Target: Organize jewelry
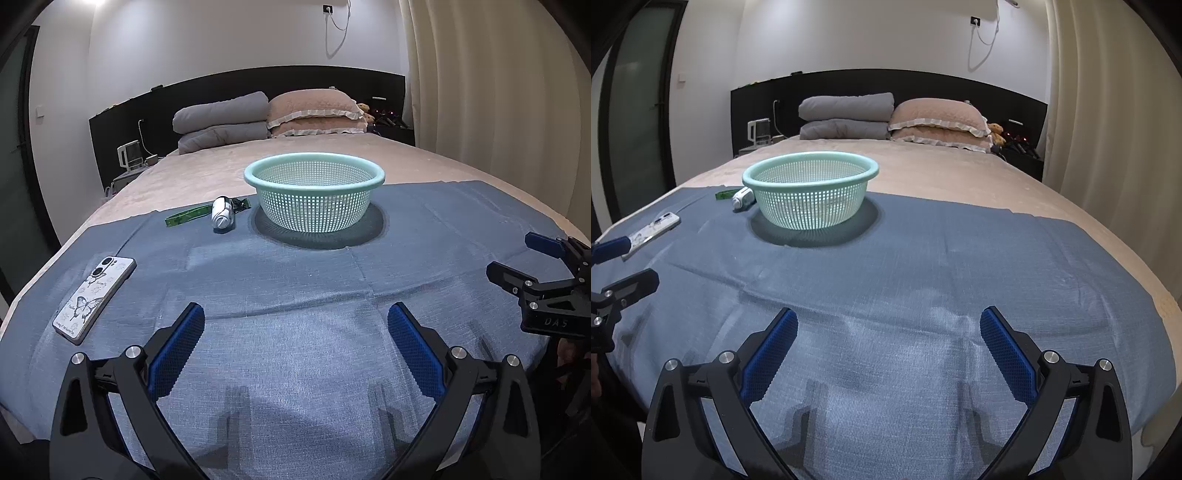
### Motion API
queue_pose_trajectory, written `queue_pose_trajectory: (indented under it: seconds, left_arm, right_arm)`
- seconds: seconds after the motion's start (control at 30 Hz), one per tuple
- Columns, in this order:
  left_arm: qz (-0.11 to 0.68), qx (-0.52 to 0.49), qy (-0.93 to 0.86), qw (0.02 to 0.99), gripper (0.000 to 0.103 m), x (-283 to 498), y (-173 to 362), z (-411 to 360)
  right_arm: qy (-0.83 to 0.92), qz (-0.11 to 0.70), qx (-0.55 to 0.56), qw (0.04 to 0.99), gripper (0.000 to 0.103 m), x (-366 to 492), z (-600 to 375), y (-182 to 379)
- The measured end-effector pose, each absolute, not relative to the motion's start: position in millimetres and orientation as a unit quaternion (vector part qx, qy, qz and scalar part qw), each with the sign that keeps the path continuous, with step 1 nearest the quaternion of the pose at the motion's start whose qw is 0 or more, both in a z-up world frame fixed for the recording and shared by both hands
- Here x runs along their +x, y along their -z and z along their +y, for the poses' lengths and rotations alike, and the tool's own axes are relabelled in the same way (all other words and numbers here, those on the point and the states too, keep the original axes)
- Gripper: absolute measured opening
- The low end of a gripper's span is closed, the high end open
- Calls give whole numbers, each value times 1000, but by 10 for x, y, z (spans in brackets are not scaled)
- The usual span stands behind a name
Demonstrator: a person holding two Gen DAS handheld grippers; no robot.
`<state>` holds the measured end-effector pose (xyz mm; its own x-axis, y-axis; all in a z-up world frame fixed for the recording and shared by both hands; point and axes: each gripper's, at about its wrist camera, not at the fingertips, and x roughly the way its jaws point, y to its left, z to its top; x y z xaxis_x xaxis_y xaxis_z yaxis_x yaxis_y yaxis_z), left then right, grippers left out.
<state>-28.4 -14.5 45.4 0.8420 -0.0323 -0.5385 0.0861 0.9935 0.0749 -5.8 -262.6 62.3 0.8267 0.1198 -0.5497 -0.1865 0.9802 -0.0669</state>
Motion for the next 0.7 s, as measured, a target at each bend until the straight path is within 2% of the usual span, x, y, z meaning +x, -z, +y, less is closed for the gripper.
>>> queue_pose_trajectory:
  seconds: [0.7]
  left_arm:
    - [284,49,26,957,97,-283,-432,-153]
  right_arm:
    - [-80,284,-61,953,95,-54,-2632,-618]
